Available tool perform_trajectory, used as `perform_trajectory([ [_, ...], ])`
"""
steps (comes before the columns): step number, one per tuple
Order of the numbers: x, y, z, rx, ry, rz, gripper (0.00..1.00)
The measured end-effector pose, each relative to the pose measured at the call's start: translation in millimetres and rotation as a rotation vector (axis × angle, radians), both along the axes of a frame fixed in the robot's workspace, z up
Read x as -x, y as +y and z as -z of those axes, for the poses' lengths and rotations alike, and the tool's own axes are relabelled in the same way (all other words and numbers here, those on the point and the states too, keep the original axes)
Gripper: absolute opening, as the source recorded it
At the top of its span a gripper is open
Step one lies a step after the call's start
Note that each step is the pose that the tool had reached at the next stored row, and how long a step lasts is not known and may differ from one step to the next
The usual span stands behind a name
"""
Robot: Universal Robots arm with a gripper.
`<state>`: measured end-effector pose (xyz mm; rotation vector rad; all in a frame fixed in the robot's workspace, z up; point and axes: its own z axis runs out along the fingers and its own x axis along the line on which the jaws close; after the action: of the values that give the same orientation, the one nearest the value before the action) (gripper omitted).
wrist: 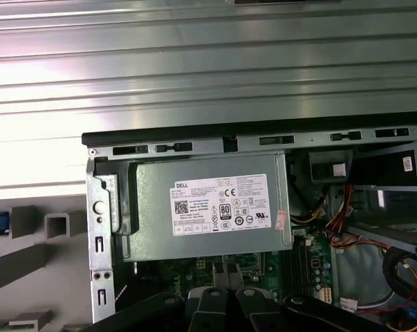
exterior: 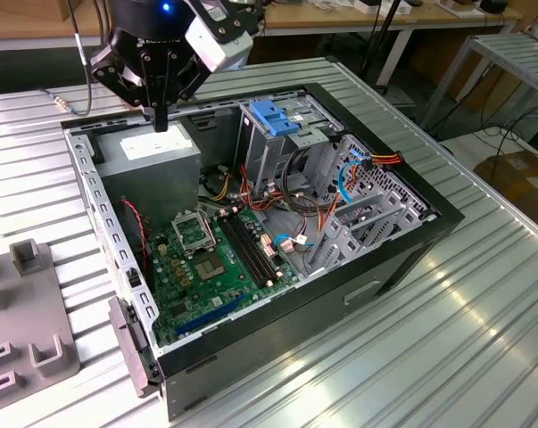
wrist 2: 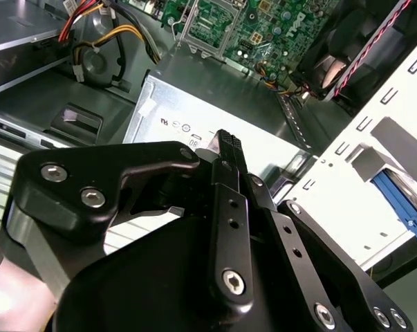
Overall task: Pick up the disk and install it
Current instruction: 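Reach for the disk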
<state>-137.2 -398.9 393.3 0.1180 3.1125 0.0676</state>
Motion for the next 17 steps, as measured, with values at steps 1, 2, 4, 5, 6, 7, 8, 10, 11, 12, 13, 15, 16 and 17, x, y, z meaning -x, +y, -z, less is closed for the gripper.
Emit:
perform_trajectory([
  [1, 0.3, 0.0, 0.0, 0.0000, 0.0000, 0.000, 0.10],
  [2, 0.8, 0.0, 0.0, 0.0000, 0.0000, 0.000, 0.10],
  [4, 1.5, 0.0, 0.0, 0.0000, 0.0000, 0.000, 0.10],
  [5, 1.8, 0.0, 0.0, 0.0000, 0.0000, 0.000, 0.10],
  [6, 2.2, 0.0, 0.0, 0.0000, 0.0000, 0.000, 0.10],
  [7, 2.5, 0.0, 0.0, 0.0000, 0.0000, 0.000, 0.10],
  [8, 2.8, 0.0, 0.0, 0.0000, 0.0000, 0.000, 0.10],
  [10, 3.4, 0.0, 0.0, 0.0000, 0.0000, 0.000, 0.10],
  [11, 3.8, 0.0, 0.0, -0.0001, 0.0000, 0.000, 0.10],
  [12, 4.3, 0.0, 0.0, 0.0000, 0.0000, 0.000, 0.10],
  [13, 4.7, 0.0, 0.0, 0.0000, 0.0000, 0.000, 0.10],
  [15, 5.6, 0.0, 0.0, 0.0000, 0.0000, 0.000, 0.10],
  [16, 6.1, 0.0, 0.0, 0.0000, 0.0000, 0.000, 0.10],
  [17, 6.8, 0.0, 0.0, -0.0001, -0.0001, 0.000, 0.10],
])
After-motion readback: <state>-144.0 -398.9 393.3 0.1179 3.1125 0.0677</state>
